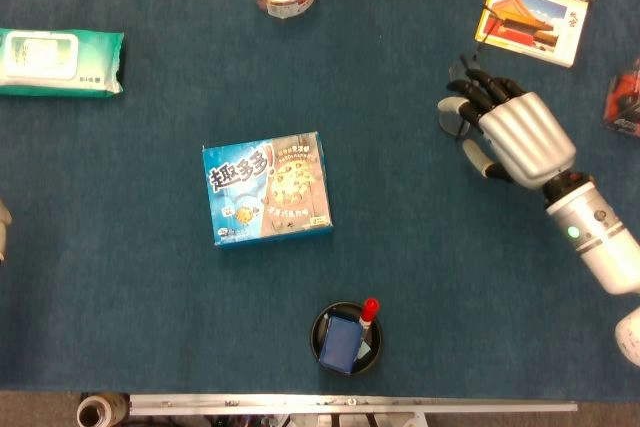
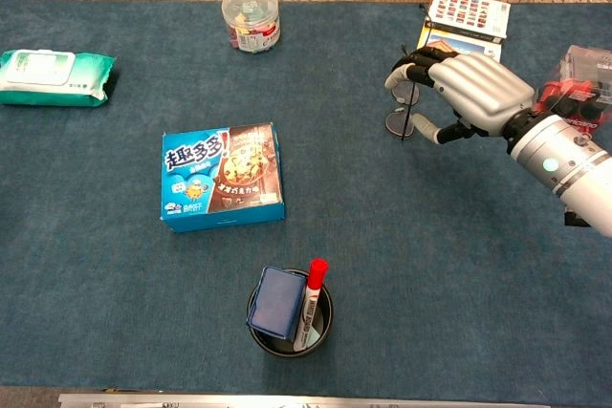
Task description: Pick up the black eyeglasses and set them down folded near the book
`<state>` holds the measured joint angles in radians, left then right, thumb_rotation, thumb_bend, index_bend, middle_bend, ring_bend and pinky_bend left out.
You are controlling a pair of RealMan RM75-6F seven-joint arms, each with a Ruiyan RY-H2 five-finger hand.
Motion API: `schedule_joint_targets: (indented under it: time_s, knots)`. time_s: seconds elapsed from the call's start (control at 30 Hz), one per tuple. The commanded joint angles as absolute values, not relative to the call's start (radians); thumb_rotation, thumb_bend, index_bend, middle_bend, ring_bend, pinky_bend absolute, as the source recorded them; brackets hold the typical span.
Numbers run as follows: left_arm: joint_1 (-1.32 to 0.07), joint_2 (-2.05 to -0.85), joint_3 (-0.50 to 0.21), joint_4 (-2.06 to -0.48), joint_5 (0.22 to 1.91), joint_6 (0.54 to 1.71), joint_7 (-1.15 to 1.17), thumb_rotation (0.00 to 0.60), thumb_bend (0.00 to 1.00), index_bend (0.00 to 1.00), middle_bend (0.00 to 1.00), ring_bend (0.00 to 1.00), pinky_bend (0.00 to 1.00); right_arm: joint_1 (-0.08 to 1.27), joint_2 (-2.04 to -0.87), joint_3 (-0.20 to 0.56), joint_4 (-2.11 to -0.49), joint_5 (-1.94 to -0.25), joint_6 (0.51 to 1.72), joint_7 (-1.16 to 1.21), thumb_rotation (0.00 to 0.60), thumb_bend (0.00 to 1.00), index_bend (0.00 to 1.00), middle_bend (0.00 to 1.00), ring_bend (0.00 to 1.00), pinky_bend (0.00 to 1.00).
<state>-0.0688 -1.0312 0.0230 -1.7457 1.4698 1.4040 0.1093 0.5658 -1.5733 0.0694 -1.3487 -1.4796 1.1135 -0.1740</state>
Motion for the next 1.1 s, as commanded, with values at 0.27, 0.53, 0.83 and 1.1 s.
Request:
schedule_joint_targets:
  time_s: [0.27,0.53,0.83,1.1]
  knots:
    - [-0.070,-1.032,0.022,-1.744,1.468,1.403,0.108,0.600,0.48,0.52,0.45,0.37,0.46,0.569,-1.568,0.069,-1.382,-1.505,1.129,-0.180,0.600,0.42,0.28,0.20,0.11,0.24]
    - [-0.067,-1.029,0.022,-1.746,1.472,1.410,0.101,0.600,0.48,0.52,0.45,0.37,0.46,0.612,-1.606,0.101,-1.321,-1.530,1.130,-0.219,0.600,0.41,0.28,0.20,0.11,0.24]
    - [-0.067,-1.027,0.021,-1.747,1.470,1.409,0.097,0.600,0.48,0.52,0.45,0.37,0.46,0.672,-1.623,0.107,-1.219,-1.567,1.096,-0.264,0.600,0.39,0.28,0.20,0.11,0.24]
    - [-0.068,-1.028,0.020,-1.745,1.465,1.406,0.100,0.600,0.48,0.52,0.45,0.37,0.46,0.717,-1.611,0.095,-1.174,-1.607,1.074,-0.257,0.600,0.38,0.28,0.20,0.11,0.24]
